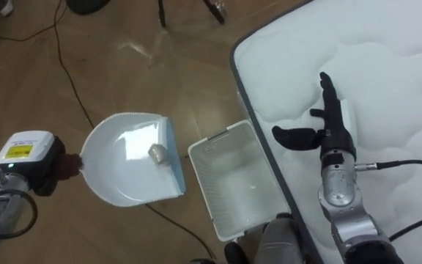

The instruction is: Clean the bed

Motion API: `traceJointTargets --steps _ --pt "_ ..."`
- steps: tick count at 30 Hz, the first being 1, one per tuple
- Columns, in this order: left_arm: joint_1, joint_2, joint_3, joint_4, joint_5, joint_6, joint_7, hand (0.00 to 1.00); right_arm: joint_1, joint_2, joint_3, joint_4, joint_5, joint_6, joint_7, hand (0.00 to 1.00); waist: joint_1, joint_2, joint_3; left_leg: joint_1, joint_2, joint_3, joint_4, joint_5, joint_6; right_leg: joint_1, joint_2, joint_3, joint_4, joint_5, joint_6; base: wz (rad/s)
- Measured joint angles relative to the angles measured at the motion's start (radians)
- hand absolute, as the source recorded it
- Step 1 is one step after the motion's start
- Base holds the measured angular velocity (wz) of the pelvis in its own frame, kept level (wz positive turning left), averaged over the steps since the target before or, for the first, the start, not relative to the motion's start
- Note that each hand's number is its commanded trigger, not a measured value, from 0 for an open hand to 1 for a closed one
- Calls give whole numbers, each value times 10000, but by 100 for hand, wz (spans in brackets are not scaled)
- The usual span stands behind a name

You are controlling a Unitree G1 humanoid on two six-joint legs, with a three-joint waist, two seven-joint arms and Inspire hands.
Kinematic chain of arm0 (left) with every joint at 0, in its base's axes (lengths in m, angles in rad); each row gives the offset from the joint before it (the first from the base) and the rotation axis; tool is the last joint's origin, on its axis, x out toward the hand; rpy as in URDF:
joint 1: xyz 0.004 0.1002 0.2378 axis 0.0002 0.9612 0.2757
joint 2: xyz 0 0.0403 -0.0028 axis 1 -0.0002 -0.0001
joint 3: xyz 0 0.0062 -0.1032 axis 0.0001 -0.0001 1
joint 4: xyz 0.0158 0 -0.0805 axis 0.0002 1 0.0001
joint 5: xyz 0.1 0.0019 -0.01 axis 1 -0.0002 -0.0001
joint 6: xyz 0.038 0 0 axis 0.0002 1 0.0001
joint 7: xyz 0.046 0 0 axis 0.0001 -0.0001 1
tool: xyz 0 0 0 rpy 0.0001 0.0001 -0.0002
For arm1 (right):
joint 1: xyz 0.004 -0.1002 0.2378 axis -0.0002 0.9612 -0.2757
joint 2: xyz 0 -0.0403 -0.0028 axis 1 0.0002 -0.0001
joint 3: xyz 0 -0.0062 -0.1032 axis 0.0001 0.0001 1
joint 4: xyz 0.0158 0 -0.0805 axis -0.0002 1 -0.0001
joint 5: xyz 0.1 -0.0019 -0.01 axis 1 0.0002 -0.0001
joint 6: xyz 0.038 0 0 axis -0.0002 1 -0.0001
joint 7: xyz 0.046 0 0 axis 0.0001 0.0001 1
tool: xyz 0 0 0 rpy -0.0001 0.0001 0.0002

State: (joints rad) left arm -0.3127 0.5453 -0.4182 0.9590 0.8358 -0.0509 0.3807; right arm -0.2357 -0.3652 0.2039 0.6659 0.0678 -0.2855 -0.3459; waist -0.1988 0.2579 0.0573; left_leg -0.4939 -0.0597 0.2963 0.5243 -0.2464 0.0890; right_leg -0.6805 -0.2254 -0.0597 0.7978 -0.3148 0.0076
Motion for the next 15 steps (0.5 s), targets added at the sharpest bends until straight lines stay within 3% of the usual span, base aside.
traceJointTargets --steps 15 --pt "167 0 -2 -101 314 307 -403 100 266 -38 -30 -393 -80 4 385 0 -168 -8 -3 12 -23 8 -69 1 0 -21 -21 14 -9 -7 8 0"
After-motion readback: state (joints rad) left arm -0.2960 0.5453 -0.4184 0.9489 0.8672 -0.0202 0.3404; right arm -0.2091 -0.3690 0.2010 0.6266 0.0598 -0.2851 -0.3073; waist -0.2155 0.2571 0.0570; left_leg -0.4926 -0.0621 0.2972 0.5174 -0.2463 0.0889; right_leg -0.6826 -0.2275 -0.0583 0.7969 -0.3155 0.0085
